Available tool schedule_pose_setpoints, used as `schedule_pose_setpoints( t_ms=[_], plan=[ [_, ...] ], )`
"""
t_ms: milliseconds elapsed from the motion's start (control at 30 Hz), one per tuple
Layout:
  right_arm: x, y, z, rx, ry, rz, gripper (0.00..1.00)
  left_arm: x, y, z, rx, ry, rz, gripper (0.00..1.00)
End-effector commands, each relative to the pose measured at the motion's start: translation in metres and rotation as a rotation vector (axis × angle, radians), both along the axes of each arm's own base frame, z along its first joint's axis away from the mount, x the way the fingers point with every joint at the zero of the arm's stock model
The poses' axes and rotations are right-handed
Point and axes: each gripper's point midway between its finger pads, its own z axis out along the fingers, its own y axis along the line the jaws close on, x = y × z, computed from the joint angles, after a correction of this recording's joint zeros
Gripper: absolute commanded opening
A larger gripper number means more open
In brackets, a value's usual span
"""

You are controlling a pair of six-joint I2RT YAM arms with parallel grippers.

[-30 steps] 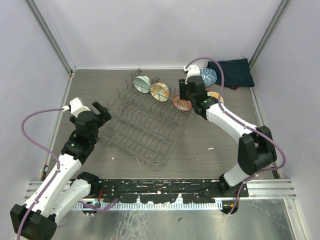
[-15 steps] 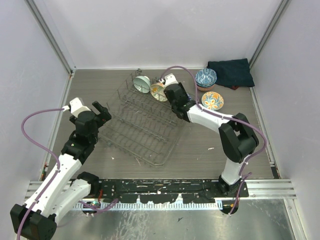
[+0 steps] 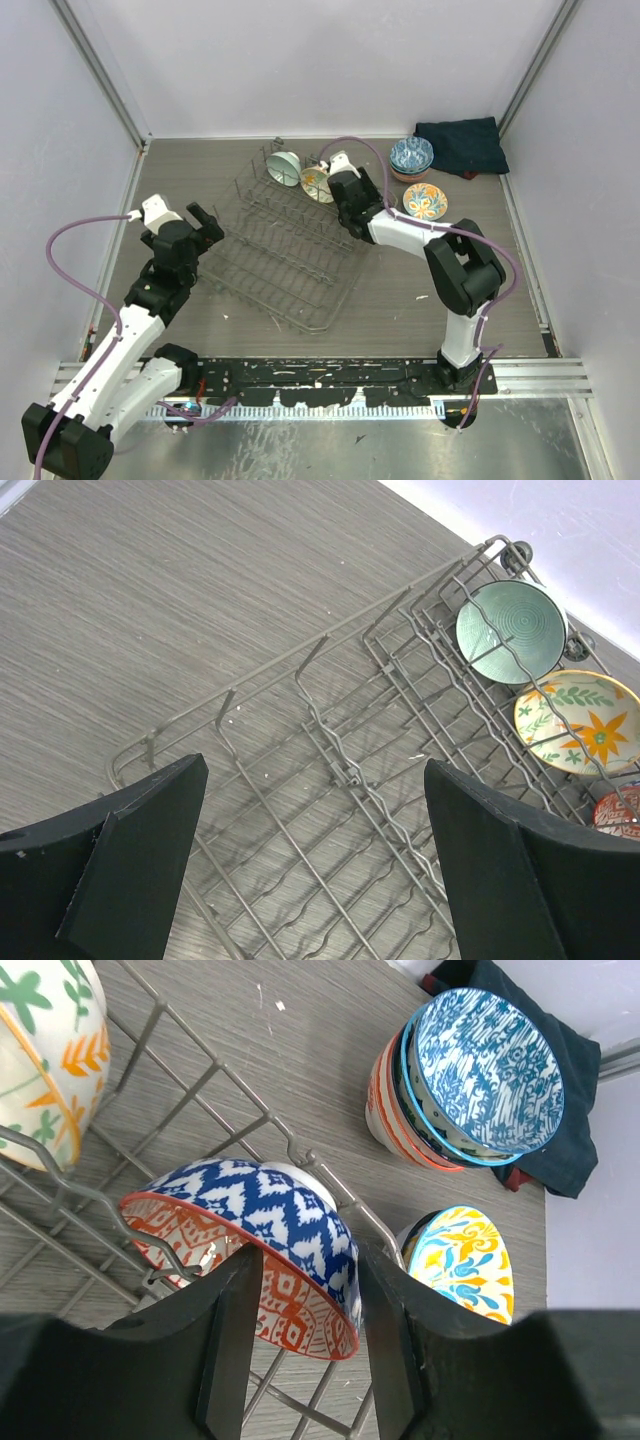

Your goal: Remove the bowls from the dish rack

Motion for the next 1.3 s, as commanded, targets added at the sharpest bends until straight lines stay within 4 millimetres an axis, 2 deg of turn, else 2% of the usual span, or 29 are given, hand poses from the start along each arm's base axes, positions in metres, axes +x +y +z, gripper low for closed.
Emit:
schedule_pose_setpoints(
  t_ms=[0,233,500,800,1000,1267],
  plan=[
    [0.011,-0.003,0.020,-0.019,-0.084,-0.059,0.47,0.004,0.000,0.011,-0.001,-0.040,0.007,0.98],
    [0.011,-0.009,0.020,-0.036,-0.100,-0.086,0.39,0.004,0.000,0.011,-0.003,-0.042,0.007,0.98],
    [0.011,-0.012,0.019,-0.049,-0.105,-0.104,0.24,0.004,0.000,0.011,-0.004,-0.041,0.005,0.98],
    [0.009,-0.014,0.024,-0.043,-0.115,-0.114,0.14,0.004,0.000,0.011,-0.005,-0.043,0.004,0.98],
    [0.004,-0.013,0.037,-0.006,-0.149,-0.115,0.05,0.004,0.000,0.011,-0.005,-0.042,0.004,0.98],
    [-0.005,-0.015,0.062,0.063,-0.207,-0.123,0.01,0.003,0.000,0.012,-0.008,-0.045,0.003,0.98]
  ],
)
